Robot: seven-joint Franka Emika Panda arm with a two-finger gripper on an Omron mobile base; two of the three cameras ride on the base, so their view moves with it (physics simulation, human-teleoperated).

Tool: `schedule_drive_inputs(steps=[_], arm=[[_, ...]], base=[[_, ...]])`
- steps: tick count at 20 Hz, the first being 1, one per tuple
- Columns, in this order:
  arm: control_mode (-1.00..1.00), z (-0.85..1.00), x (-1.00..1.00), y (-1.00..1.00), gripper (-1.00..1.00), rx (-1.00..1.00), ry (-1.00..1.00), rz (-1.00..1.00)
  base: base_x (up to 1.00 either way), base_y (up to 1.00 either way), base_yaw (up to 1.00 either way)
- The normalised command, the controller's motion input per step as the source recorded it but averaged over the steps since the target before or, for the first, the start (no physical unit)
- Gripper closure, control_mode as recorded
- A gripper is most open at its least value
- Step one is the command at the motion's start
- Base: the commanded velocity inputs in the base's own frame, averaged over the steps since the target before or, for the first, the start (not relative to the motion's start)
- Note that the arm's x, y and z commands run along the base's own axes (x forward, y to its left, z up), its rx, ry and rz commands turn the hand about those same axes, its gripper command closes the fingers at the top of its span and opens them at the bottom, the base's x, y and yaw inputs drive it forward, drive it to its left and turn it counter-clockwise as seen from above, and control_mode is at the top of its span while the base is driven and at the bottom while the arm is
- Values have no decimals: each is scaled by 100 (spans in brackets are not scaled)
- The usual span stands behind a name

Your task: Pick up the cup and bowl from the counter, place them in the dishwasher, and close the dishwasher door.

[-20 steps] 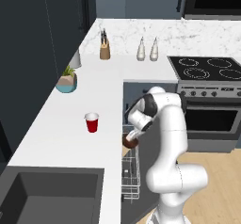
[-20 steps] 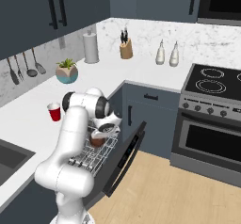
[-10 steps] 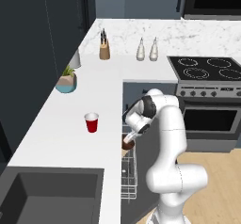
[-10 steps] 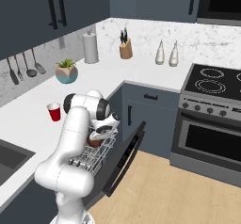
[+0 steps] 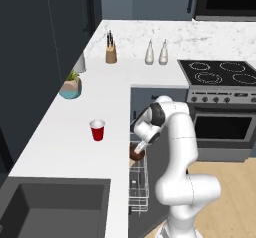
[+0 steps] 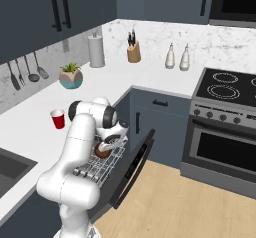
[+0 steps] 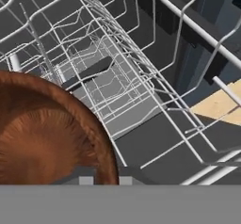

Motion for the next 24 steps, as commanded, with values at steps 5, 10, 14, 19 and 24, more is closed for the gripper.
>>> schedule_drive_inputs(steps=[5, 10, 14, 19, 24], arm=[[-100, -99, -4, -58, -100, -17, 0, 17], [-100, -19, -32, -58, -100, -1, -8, 16], [-100, 16, -42, -12, -100, 2, -15, 7], [-100, 61, -57, -1, -100, 0, -13, 1], [-100, 100, -48, 2, -100, 0, -14, 0]], base=[[0, 0, 0], [0, 0, 0], [0, 0, 0], [0, 0, 0], [0, 0, 0]])
